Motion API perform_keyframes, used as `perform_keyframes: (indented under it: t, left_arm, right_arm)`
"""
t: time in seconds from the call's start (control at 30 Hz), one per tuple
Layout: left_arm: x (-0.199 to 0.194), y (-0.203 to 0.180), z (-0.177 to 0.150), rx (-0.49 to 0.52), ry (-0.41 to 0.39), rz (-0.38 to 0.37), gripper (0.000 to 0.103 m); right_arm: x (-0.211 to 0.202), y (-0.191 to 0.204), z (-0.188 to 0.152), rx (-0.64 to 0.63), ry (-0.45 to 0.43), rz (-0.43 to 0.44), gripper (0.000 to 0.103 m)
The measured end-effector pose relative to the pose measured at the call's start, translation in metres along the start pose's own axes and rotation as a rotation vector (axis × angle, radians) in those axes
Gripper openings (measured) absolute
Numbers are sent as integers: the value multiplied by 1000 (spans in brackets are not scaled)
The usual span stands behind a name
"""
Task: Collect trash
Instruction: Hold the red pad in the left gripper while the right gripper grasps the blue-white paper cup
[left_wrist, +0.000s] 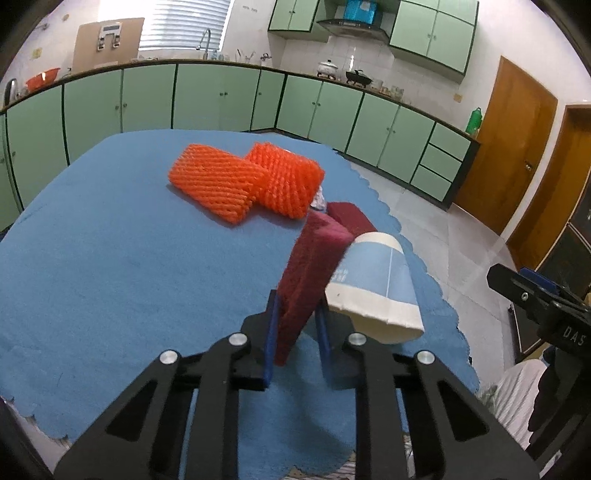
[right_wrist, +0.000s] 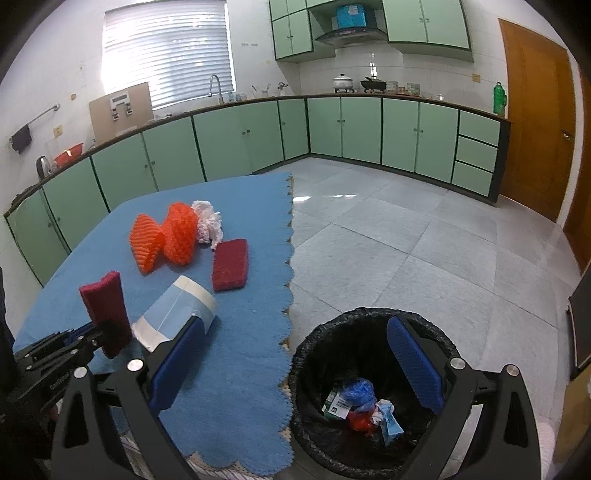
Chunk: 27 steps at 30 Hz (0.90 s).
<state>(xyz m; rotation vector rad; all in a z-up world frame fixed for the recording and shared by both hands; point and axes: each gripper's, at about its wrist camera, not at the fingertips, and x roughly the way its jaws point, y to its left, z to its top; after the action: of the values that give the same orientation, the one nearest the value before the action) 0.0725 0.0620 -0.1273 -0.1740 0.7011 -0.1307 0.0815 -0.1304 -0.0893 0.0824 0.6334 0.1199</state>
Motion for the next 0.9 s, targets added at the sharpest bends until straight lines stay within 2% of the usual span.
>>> perform_keyframes:
  t: [0.13, 0.47, 0.67, 0.9]
  left_arm:
    - [-4, 6, 4, -7, -14, 9, 11]
    - [-15, 31, 10, -28, -52, 61, 11]
    - [-21, 50, 13, -47, -55, 92, 11]
    - [-21, 57, 11, -33, -46, 94, 11]
  right_arm:
    - [4, 12, 5, -9, -9, 27, 97]
    - [21, 54, 9, -19, 12, 108, 97]
    - [30, 76, 7, -25, 23, 89, 97]
    - [40, 90, 4, -11, 35, 44, 97]
